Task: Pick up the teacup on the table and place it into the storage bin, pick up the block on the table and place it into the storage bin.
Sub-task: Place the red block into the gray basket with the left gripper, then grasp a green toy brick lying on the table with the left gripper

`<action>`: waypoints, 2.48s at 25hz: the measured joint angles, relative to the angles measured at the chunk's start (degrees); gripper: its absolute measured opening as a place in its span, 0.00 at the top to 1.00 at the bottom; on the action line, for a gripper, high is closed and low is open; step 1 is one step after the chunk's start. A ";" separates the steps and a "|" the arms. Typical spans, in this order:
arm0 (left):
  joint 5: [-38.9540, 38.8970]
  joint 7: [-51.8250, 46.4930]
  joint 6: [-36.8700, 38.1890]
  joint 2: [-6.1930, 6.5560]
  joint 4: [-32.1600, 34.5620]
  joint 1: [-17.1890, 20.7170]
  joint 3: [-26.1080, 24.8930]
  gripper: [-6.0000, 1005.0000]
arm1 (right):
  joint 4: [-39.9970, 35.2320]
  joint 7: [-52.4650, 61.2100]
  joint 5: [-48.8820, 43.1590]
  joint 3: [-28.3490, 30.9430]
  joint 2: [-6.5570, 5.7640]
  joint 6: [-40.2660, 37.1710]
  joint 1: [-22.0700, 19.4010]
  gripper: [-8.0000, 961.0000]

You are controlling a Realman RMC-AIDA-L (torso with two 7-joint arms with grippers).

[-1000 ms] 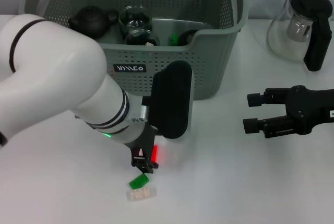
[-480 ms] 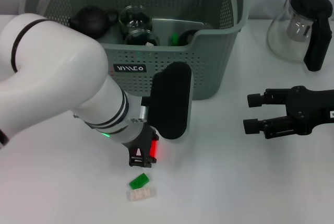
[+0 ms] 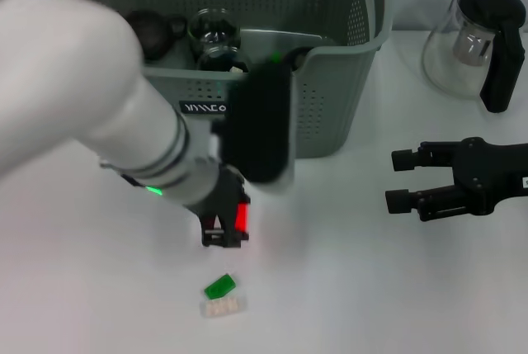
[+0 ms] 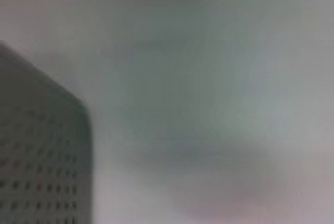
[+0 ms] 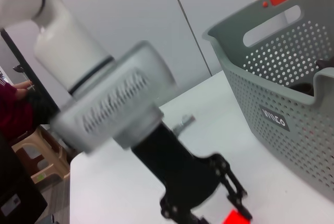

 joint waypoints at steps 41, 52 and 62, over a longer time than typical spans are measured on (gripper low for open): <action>-16.55 -8.30 -9.44 6.43 -8.92 -12.43 -53.07 0.23 | 0.00 -1.26 0.00 0.01 -0.14 -2.31 -0.56 0.02; -25.35 8.06 28.82 1.14 12.33 -2.64 -49.32 0.08 | 0.00 -1.28 0.00 0.16 -0.17 -1.67 -0.75 0.02; -24.28 10.75 29.79 0.69 10.76 3.01 -36.42 0.08 | -0.04 -1.37 0.00 0.15 -0.27 -1.48 -0.13 0.02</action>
